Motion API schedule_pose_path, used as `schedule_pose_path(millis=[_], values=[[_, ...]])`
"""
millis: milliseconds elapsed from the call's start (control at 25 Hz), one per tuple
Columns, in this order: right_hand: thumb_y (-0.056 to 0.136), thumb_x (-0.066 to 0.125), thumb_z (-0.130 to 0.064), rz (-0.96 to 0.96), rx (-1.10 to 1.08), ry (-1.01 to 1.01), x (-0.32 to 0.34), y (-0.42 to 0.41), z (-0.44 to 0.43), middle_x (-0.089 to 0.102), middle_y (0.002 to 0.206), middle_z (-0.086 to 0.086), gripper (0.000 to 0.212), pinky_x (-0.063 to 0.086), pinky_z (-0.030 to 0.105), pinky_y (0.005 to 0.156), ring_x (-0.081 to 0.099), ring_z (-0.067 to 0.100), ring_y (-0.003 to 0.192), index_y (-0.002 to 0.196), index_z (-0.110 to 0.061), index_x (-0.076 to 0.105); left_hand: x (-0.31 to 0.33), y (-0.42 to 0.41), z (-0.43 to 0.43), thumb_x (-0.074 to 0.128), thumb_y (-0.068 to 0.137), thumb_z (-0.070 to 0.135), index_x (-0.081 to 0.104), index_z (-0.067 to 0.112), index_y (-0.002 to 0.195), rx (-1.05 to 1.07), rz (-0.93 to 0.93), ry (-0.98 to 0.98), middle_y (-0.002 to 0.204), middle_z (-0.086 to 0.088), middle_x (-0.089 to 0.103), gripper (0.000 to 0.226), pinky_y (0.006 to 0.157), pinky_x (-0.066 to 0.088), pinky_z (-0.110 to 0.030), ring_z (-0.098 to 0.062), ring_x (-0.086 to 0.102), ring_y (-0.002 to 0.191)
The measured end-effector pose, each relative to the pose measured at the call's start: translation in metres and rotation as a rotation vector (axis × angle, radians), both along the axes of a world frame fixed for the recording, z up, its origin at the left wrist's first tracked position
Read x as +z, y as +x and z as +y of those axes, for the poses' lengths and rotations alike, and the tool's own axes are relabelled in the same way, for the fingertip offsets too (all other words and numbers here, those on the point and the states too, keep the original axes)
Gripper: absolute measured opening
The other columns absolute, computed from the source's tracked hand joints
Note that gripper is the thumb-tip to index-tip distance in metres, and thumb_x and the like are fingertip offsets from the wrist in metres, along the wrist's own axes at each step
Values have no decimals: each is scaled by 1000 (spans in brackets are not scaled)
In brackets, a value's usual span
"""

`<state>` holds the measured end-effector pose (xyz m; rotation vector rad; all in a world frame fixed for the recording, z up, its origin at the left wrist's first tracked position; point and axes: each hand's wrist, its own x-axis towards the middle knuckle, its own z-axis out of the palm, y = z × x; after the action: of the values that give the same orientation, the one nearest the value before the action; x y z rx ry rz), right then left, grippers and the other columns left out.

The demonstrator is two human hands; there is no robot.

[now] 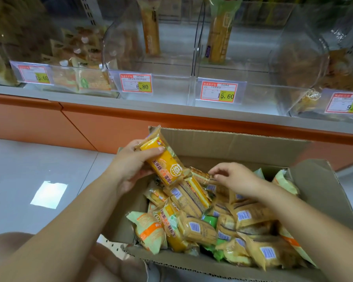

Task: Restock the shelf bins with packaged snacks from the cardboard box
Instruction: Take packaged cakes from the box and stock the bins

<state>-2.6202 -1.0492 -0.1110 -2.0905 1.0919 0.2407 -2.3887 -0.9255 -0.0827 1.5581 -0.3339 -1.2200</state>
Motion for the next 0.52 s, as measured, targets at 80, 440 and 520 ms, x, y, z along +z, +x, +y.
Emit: schedule_pose_path(millis=[80, 440, 520], values=[[97, 52, -22, 70, 84, -21, -14, 16, 8, 61, 129, -4, 33, 44, 25, 92, 57, 13, 115, 129, -27, 59, 0, -3, 0, 77, 79, 14, 56, 15, 119, -5, -12, 4, 104, -11, 74, 45, 90, 56, -47, -26, 72, 96], [85, 72, -28, 79, -148, 197, -72, 44, 12, 65, 112, 3, 38, 48, 31, 85, 61, 18, 100, 115, -19, 51, -6, 0, 4, 78, 80, 19, 59, 14, 119, -60, -31, 59, 101, -9, 76, 43, 78, 58, -36, -23, 73, 94], [85, 72, -24, -86, -221, 275, -61, 34, 9, 66, 108, -2, 33, 51, 30, 86, 63, 15, 99, 112, -24, 53, -10, 2, 4, 77, 81, 21, 61, 13, 118, -84, -35, 78, 100, -8, 76, 41, 78, 57, -35, -21, 73, 93]])
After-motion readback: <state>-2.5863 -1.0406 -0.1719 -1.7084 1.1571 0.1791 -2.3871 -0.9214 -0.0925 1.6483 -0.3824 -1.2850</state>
